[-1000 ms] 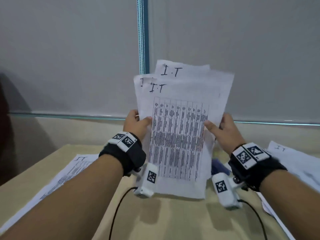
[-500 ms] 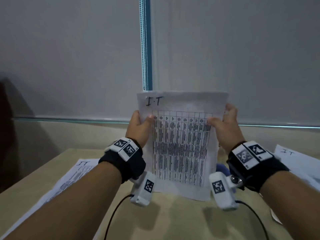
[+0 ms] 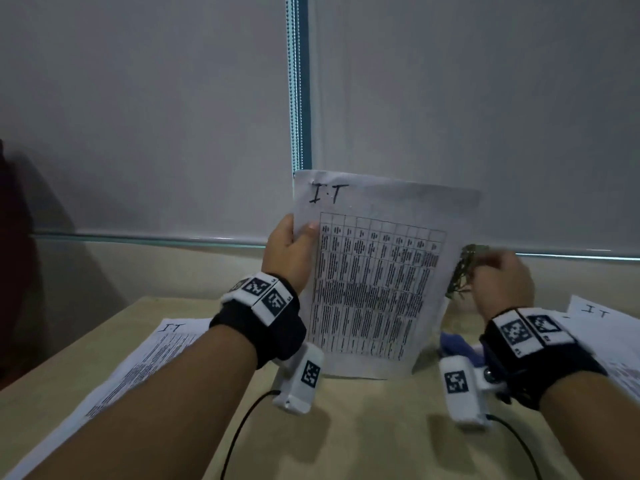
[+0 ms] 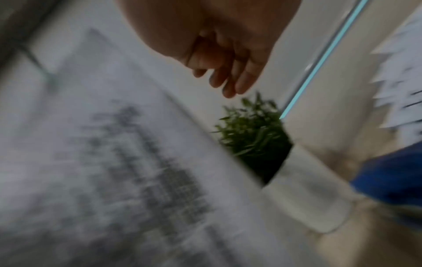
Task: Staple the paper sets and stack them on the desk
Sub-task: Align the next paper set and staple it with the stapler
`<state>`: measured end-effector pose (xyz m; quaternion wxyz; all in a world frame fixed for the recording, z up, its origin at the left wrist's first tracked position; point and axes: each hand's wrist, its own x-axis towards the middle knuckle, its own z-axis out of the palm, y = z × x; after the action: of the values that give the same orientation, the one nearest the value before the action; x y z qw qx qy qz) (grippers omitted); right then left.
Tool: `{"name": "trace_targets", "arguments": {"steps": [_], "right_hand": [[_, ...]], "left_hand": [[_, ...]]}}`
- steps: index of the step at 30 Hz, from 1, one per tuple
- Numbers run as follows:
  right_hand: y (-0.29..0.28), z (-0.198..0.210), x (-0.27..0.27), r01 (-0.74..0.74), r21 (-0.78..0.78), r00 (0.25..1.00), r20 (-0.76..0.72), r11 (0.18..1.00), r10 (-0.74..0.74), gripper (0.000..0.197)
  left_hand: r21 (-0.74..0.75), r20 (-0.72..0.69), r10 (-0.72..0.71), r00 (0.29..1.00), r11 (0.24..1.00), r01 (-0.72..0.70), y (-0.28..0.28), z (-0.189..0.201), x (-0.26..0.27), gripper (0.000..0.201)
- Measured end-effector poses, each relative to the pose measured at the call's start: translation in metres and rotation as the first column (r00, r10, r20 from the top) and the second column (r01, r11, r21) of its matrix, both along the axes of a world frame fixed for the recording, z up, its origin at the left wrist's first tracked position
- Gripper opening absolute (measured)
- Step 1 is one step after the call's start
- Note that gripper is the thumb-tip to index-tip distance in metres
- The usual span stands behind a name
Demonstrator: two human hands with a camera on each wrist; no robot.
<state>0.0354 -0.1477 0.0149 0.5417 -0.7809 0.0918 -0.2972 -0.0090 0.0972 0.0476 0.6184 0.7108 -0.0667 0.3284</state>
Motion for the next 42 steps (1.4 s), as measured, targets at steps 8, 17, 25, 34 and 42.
{"name": "trace_targets", "arguments": {"steps": [8,17,25,34,42], "right_hand": [[-0.018,-0.073,0.030,-0.533,-0.551,0.643,-0.757,0.642,-0.116,0.042],[-0.025,0.006,-0.012,-0.398,-0.395,0.854,-0.488,0.828,0.178,0.012],[0.027,0.117,-0.076,-0.421,0.191,0.705,0.684,0.887,0.187,0.025],[0.102,0.151,-0.090,-0.610,0.225,0.543,0.817,0.760,0.194,0.028],[0.108,0.133,-0.059,-0.637,0.260,0.618,0.735,0.726,0.279,0.037]], "left_hand": [[-0.034,-0.038,-0.032,0.999,0.999,0.031,0.002,0.005,0.011,0.017],[0.001,-0.090,0.059,0.994,0.998,-0.059,-0.002,0.007,0.009,0.018],[0.070,-0.027,0.089,0.996,0.994,-0.087,-0.020,0.011,0.001,0.021],[0.203,0.100,0.123,0.987,0.969,-0.141,-0.040,0.018,-0.016,0.028],[0.349,0.227,0.044,0.973,0.929,-0.124,-0.040,0.009,-0.023,0.020]]}}
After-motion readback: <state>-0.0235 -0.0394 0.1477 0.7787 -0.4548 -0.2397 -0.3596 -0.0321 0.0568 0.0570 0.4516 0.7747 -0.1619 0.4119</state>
